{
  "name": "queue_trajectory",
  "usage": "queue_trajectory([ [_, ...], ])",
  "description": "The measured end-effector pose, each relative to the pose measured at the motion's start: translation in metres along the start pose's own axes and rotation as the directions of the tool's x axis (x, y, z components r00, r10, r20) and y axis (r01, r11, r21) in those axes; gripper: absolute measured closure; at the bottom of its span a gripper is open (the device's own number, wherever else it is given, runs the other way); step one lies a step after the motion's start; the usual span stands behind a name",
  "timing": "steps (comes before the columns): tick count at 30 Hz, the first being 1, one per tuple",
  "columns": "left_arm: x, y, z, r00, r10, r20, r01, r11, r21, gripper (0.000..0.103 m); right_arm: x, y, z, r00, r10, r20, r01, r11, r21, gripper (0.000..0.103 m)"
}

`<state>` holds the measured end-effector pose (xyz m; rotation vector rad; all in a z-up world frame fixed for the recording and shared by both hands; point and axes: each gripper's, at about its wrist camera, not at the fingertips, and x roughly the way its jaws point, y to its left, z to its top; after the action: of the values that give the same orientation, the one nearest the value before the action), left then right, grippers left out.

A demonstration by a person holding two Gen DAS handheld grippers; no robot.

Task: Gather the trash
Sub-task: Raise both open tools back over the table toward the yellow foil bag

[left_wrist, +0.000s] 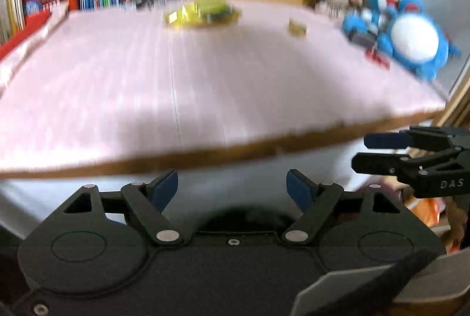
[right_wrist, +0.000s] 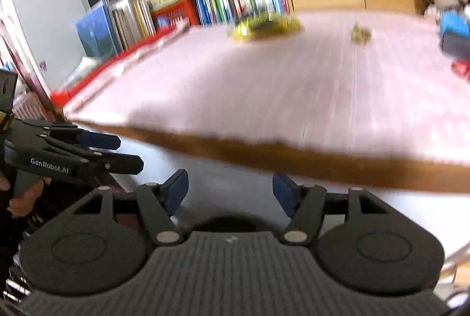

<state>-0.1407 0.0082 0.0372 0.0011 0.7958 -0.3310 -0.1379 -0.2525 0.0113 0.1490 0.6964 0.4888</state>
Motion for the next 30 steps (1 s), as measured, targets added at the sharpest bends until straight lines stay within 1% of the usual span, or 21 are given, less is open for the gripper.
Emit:
queue_trajectory([
  [3,-0.006,0.005,0.022,0.998,0.019,0.066,-0.019,1.000,-0.010,0.022,-0.007,-0.007,0.021,0.998,-0.011,0.056,0.010,1.000,0.003,0.025],
  [6,-0.006,0.008,0.043,0.993,0.050,0.111,-0.047,0.998,-0.033,0.022,-0.013,-0.015,0.041,0.993,-0.048,0.104,0.047,0.999,0.015,0.025],
  [9,-0.003,0.012,0.064,0.987,0.050,0.156,-0.043,0.998,-0.049,0.022,-0.015,-0.028,0.057,0.985,-0.096,0.141,0.093,0.995,0.025,0.025],
  [12,0.006,0.019,0.085,0.980,0.057,0.191,-0.046,0.997,-0.059,0.021,-0.011,-0.038,0.071,0.976,-0.148,0.160,0.148,0.989,0.008,0.024],
  [15,0.021,0.020,0.105,0.974,0.064,0.217,-0.056,0.997,-0.044,0.021,-0.003,-0.046,0.084,0.968,-0.183,0.172,0.186,0.983,-0.002,0.024],
  [17,0.034,0.024,0.121,0.971,0.082,0.225,-0.071,0.996,-0.054,0.021,0.001,-0.053,0.094,0.963,-0.201,0.180,0.205,0.979,-0.002,0.024],
  [19,0.045,0.028,0.133,0.969,0.081,0.235,-0.068,0.996,-0.065,0.021,0.005,-0.060,0.103,0.958,-0.216,0.190,0.219,0.976,0.004,0.023],
  [23,0.073,0.041,0.163,0.966,0.079,0.246,-0.047,0.990,-0.134,0.021,0.015,-0.072,0.122,0.951,-0.241,0.193,0.245,0.970,0.003,0.021],
  [26,0.093,0.051,0.182,0.965,0.078,0.252,-0.038,0.986,-0.164,0.021,0.025,-0.081,0.136,0.944,-0.260,0.202,0.266,0.964,0.001,0.021],
  [27,0.097,0.052,0.185,0.961,0.083,0.265,-0.040,0.986,-0.164,0.021,0.028,-0.085,0.140,0.941,-0.268,0.207,0.274,0.962,-0.001,0.019],
  [30,0.113,0.054,0.198,0.936,0.119,0.332,-0.067,0.984,-0.164,0.020,0.045,-0.100,0.148,0.934,-0.291,0.205,0.297,0.955,0.003,0.018],
])
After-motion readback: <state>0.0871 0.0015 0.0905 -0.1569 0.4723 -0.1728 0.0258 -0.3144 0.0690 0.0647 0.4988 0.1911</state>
